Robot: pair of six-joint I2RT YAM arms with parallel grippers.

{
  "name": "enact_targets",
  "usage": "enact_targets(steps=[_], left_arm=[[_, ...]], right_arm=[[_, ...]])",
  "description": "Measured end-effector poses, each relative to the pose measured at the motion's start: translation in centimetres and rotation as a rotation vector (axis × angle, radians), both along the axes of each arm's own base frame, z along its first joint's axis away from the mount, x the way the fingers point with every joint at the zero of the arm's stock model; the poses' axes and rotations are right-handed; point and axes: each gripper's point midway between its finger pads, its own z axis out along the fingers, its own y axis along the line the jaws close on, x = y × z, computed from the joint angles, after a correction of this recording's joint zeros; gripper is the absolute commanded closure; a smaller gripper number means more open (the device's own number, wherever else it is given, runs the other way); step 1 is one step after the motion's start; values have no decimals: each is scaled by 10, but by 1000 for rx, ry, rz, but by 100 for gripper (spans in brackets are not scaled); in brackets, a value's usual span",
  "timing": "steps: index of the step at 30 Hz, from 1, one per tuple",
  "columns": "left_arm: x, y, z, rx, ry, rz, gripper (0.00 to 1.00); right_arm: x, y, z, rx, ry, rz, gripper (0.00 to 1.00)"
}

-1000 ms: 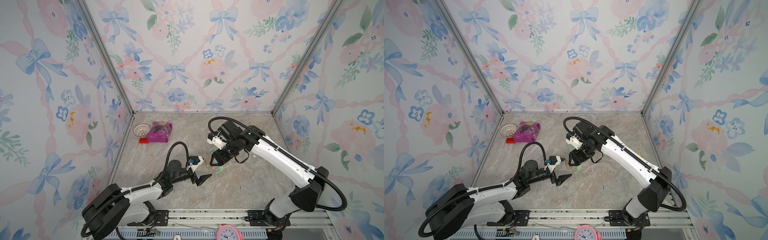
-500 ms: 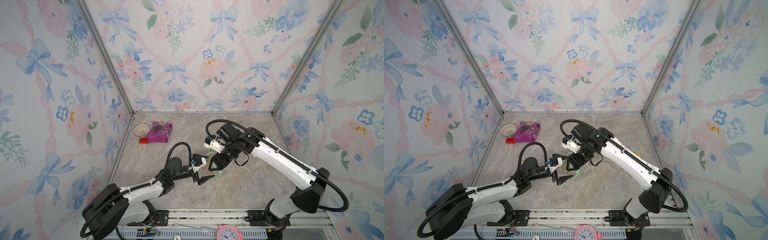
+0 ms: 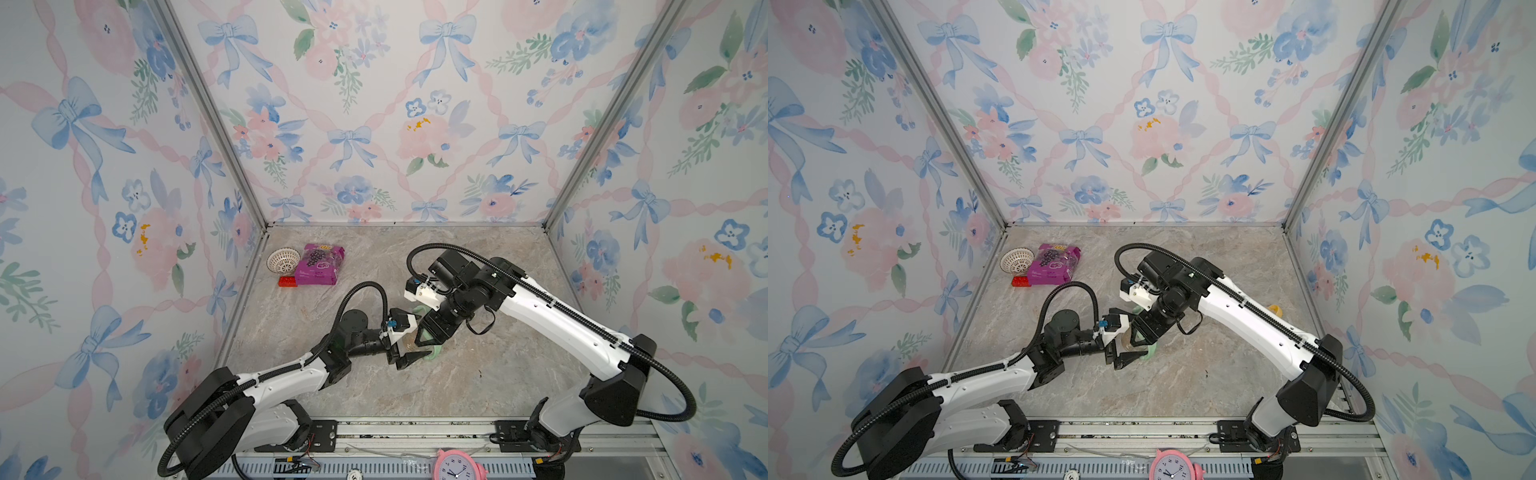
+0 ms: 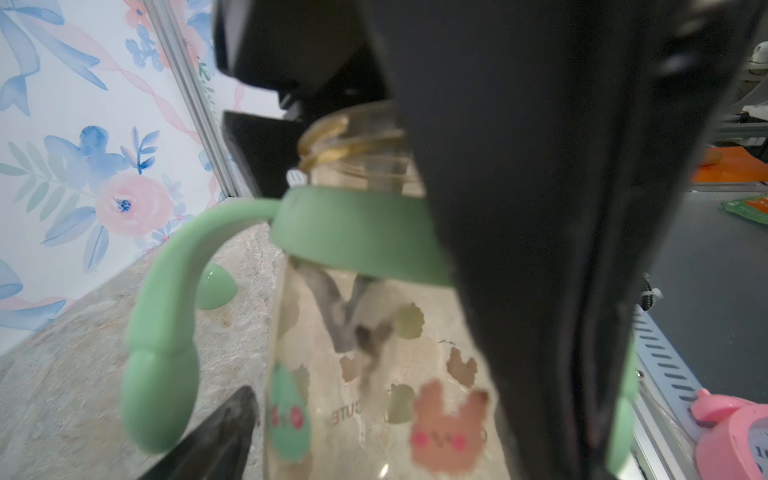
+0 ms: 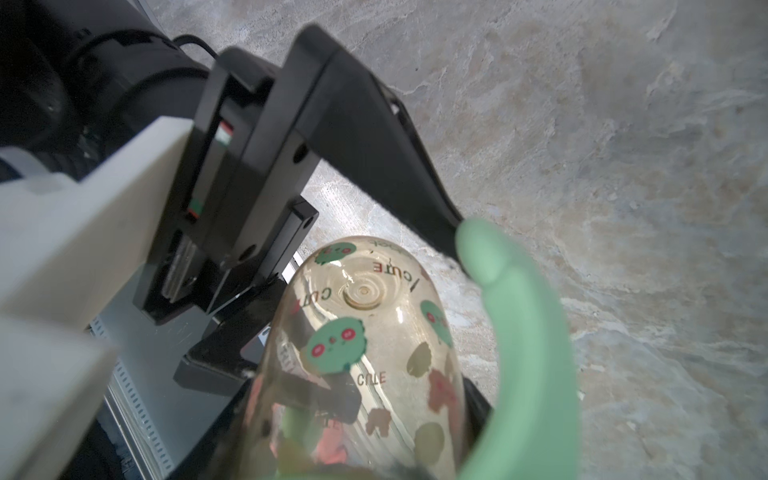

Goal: Assemble the baby bottles
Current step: Pick up the baby bottle from the center of the board.

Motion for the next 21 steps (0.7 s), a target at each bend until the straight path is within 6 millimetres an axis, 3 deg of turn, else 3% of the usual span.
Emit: enact_targets(steps=[3,9,10,11,15,19,21], left_arm=[[-1,-1,1,3,0,-12,16],[-5,-2,-1,10,8,-35,35],[-5,-2,-1,10,9,-35,40],[-5,-2,-1,10,7,-35,42],[-5,-2,-1,10,7,-34,50],[0,2,8,-26,-11,-5,59],[3,5,11,-47,-10,17,63]], right_arm=[[1,1,-4,-10,7,4,80],[1,1,-6,-13,8,5,76],[1,1,-6,-13,9,5,72],[1,1,-6,-12,9,5,59],[3,2,-6,-11,8,-10,29],[7,1,2,1,-4,-86,12],[14,2,16,42,-39,-156,2]])
